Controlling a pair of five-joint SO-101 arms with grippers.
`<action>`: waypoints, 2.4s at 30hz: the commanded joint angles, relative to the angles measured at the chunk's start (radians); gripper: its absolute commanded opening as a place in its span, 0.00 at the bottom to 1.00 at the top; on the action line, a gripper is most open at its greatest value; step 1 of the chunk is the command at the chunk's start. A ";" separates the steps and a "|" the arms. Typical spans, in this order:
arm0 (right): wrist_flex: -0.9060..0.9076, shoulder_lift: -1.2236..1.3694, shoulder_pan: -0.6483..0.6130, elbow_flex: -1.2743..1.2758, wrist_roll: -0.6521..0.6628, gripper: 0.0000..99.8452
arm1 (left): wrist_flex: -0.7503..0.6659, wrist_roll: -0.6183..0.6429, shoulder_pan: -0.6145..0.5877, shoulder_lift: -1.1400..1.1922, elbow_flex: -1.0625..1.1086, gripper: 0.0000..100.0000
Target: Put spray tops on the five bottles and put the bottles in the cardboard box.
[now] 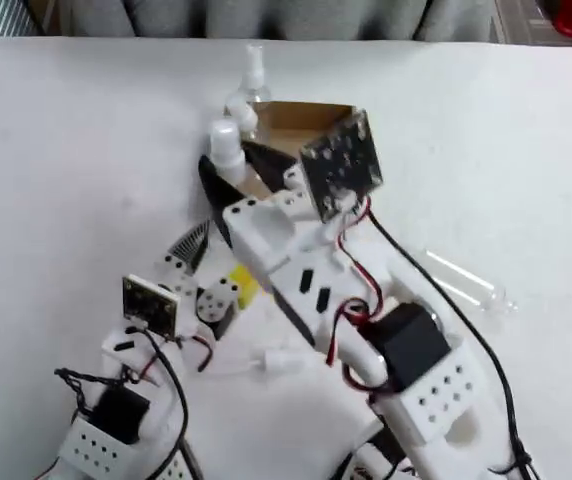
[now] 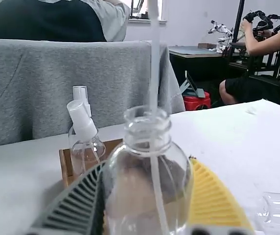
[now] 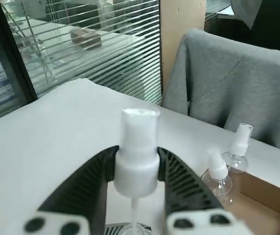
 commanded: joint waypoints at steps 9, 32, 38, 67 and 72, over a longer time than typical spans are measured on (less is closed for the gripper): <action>-0.217 -0.096 0.012 0.221 -0.078 0.01 | 0.002 -0.005 0.010 -0.024 -0.023 0.02; -0.262 -0.196 -0.045 0.388 -0.063 0.01 | 0.002 -0.005 0.010 -0.024 -0.021 0.02; -0.259 -0.189 -0.042 0.390 -0.063 0.01 | 0.002 -0.005 0.010 -0.024 -0.021 0.02; -0.094 -0.285 -0.047 0.374 -0.006 0.22 | 0.002 -0.006 0.010 -0.024 -0.020 0.02; 0.039 -0.364 -0.047 0.273 -0.005 0.22 | 0.002 -0.006 0.010 -0.024 -0.020 0.02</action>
